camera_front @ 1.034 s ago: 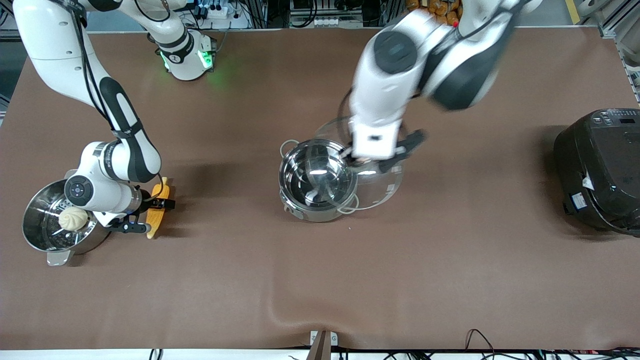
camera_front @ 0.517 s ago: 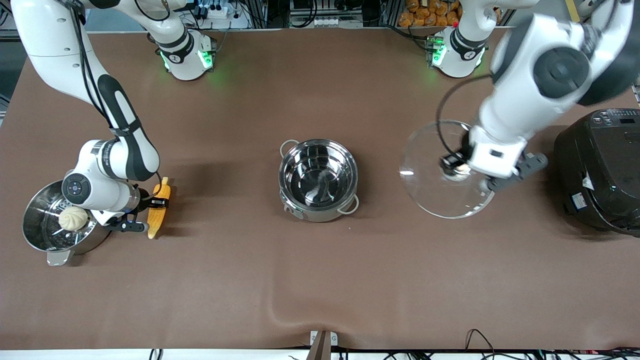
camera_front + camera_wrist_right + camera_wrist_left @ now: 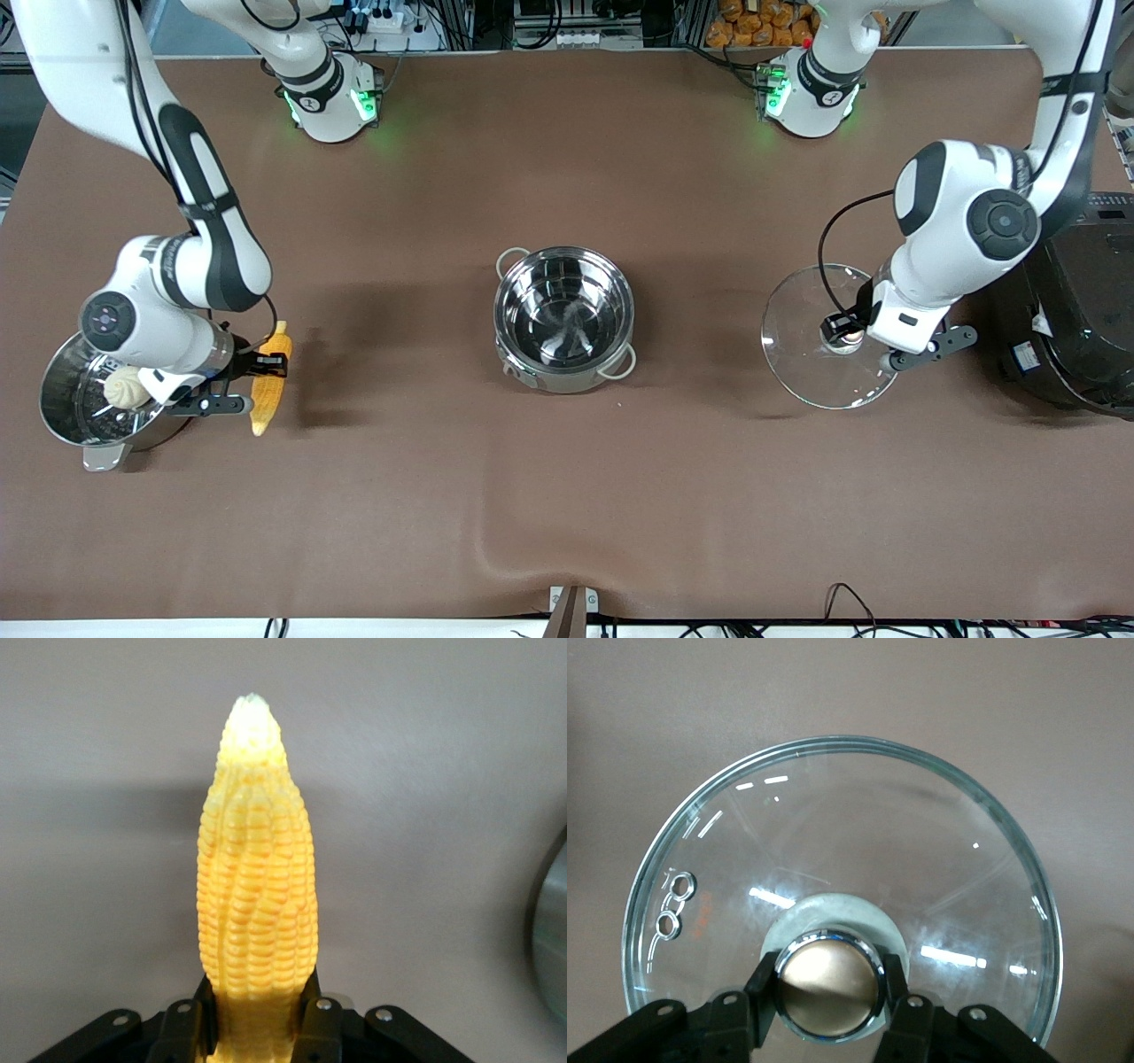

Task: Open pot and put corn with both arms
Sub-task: 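Carry the corn into the pot while the left gripper lowers the lid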

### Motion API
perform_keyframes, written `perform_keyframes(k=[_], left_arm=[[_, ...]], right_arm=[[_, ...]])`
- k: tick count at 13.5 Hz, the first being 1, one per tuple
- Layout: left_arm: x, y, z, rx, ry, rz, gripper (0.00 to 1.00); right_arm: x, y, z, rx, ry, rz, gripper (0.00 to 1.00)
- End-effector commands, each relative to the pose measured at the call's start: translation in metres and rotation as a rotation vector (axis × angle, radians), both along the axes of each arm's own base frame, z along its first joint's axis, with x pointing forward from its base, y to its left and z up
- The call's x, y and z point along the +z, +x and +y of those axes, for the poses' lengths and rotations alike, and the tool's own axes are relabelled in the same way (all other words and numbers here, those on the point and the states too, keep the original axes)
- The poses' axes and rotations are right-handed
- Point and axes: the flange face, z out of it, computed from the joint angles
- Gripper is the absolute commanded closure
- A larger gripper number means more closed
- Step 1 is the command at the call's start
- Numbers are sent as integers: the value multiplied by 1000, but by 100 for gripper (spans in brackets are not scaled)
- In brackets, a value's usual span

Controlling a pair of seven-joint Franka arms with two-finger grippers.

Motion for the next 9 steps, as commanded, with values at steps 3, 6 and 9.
perform_keyframes(k=[3,6,9], left_arm=[[-82,-21,63,-83,23,-86,100],[-117,-26,64,-105,18,-84,100],[-121,-28,63,-105,16,-74,96]], right_arm=[[88,18,101,175,16,16,100],[94,2,193,313,19,-7,100],[111,-29,299,496,4,-62,100]])
